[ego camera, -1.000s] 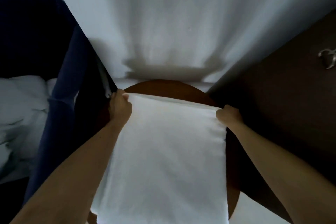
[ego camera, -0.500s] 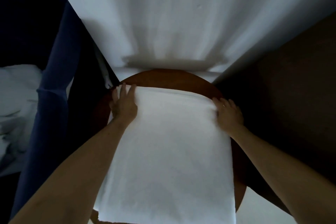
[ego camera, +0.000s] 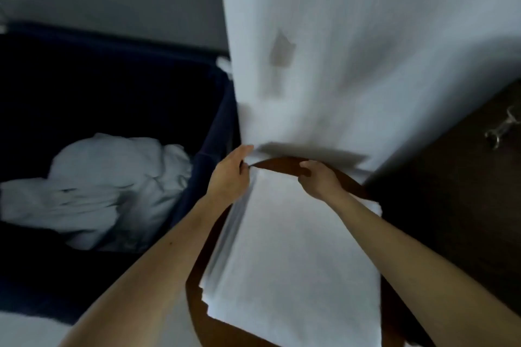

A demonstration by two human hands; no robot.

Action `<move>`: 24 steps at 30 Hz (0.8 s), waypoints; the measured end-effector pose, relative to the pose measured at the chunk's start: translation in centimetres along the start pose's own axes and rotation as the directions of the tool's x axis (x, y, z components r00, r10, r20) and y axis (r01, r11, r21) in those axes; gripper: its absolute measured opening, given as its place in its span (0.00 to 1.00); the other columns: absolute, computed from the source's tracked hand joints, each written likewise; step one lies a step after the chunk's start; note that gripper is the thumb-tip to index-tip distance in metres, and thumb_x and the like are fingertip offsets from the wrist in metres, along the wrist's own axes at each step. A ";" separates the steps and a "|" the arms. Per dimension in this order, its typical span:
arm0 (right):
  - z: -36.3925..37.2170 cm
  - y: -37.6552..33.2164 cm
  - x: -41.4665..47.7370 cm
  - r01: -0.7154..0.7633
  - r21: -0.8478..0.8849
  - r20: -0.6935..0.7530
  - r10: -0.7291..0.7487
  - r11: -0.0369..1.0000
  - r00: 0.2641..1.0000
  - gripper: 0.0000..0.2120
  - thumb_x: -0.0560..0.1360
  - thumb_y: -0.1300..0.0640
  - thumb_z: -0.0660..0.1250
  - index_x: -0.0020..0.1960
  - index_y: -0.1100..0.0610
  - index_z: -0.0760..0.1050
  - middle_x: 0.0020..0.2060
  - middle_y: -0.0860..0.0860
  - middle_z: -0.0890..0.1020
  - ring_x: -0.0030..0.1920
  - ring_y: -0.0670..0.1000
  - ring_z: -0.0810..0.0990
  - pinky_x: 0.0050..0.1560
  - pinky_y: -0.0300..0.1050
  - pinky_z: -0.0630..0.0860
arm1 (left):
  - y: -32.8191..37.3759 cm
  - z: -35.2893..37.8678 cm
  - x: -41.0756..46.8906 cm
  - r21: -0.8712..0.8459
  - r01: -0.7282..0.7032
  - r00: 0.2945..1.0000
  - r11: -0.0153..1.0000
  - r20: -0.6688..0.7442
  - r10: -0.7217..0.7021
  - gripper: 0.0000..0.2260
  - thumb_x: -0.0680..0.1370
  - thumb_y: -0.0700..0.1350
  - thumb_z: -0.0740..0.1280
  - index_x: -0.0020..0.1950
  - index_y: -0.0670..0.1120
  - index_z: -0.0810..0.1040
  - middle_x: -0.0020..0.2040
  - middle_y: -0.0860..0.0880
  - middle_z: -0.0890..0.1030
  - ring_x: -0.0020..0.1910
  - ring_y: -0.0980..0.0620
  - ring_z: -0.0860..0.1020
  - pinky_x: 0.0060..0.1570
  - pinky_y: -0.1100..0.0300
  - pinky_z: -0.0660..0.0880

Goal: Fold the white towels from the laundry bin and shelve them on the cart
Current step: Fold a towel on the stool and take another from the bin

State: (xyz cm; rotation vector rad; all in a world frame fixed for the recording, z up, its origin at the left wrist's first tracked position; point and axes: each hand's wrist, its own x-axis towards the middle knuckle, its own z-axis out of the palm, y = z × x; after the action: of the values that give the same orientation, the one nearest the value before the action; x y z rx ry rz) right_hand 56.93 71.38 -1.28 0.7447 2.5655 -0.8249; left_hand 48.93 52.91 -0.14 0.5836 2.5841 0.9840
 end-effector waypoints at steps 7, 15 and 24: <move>0.3 -13.0 -7.9 0.248 0.168 0.015 -0.254 0.954 0.967 0.20 0.79 0.55 0.59 0.71 0.53 0.66 0.68 0.53 0.71 0.67 0.53 0.70 0.60 0.41 0.66 | -2.5 -13.2 -11.3 0.022 0.072 0.981 0.997 -0.180 -0.067 0.19 0.81 0.39 0.57 0.72 0.49 0.67 0.71 0.48 0.70 0.68 0.49 0.69 0.61 0.67 0.62; 7.3 -24.1 -20.7 0.426 0.272 0.048 -0.455 0.863 0.889 0.18 0.80 0.54 0.58 0.70 0.51 0.68 0.66 0.49 0.73 0.65 0.51 0.70 0.55 0.36 0.64 | -7.4 -21.4 -26.6 -0.048 0.119 0.919 0.992 -0.374 -0.128 0.16 0.81 0.42 0.59 0.69 0.51 0.71 0.51 0.50 0.79 0.48 0.51 0.77 0.45 0.67 0.69; 19.8 -34.5 -32.9 0.506 0.307 0.066 -0.549 0.806 0.833 0.18 0.79 0.55 0.60 0.68 0.53 0.70 0.66 0.47 0.73 0.67 0.47 0.70 0.60 0.35 0.63 | -16.2 -26.3 -41.4 -0.185 0.137 0.865 0.973 -0.456 -0.209 0.16 0.80 0.42 0.60 0.67 0.54 0.72 0.47 0.50 0.78 0.26 0.63 0.71 0.33 0.70 0.66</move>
State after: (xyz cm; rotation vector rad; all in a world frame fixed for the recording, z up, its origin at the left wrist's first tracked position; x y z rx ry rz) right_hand 66.71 22.95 13.70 -0.0034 2.5678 -1.3770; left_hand 69.50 7.51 13.49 0.0636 2.8723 1.3804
